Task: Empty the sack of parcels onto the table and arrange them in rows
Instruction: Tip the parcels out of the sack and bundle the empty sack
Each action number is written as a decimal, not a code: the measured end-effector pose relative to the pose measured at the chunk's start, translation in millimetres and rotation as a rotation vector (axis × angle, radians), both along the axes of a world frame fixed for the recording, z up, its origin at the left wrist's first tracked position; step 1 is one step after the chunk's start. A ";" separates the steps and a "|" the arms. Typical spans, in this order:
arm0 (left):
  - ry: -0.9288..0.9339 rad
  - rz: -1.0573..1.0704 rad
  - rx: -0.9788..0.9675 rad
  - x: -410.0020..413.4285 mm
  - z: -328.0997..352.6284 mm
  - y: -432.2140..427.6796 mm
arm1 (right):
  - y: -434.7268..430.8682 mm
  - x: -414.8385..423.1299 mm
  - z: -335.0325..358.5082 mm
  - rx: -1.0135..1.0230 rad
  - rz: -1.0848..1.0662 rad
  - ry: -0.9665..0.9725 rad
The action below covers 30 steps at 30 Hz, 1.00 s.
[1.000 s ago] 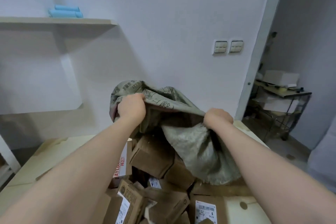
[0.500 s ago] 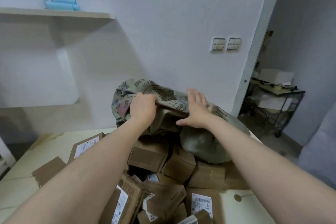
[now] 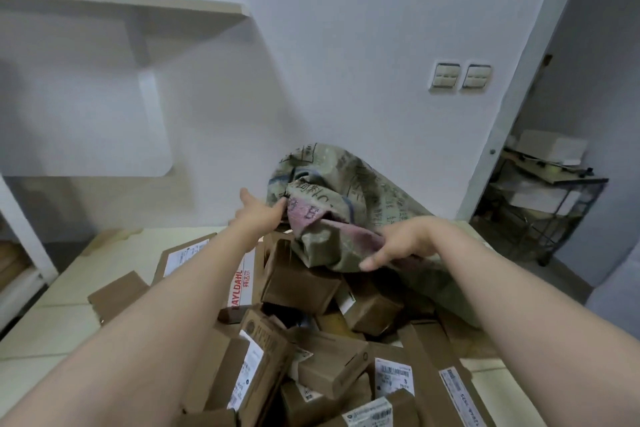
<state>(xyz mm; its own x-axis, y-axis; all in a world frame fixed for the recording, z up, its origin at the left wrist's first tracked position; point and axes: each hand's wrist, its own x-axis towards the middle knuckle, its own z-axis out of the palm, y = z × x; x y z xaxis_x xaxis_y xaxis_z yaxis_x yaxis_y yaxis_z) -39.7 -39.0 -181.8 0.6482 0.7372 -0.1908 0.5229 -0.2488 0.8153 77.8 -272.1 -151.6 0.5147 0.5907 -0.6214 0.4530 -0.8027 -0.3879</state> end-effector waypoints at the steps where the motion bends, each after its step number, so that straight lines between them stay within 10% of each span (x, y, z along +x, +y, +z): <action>1: -0.082 -0.067 -0.109 0.0 -2.3 -3.6 | 3.4 -3.4 4.0 0.154 -0.028 0.116; 4: -0.257 -0.216 -0.116 5.4 -4.6 -17.9 | 27.2 -11.5 18.4 0.539 -0.266 -0.079; 9: -0.313 -0.283 0.101 11.9 13.8 -21.1 | 59.9 -8.3 20.5 0.521 -0.444 -0.511; 16: -0.546 0.128 0.472 -3.8 79.3 14.6 | 69.4 -15.8 49.0 0.781 -0.682 -0.840; 19: -0.598 0.214 0.371 -13.0 90.4 24.5 | 83.0 -24.3 59.3 1.070 -0.604 -0.743; 22: -0.418 0.101 -0.260 -26.6 88.8 27.7 | 88.2 -25.5 59.3 1.206 -0.570 -0.531; 27: -0.592 0.026 -0.324 -33.0 78.5 30.0 | 80.7 -15.4 46.8 0.554 -0.463 -0.446; 30: -0.559 0.032 -0.299 -37.6 84.3 36.6 | 76.5 -26.5 53.1 0.639 -0.469 -0.373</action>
<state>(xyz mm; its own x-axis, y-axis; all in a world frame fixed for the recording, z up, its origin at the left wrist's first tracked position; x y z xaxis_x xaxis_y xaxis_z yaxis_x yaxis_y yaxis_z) -77.3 -2.5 -97.6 0.6880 0.7250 -0.0311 0.0019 0.0410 0.9992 51.3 -195.6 -98.5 0.8954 0.4450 0.0132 0.3176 -0.6177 -0.7194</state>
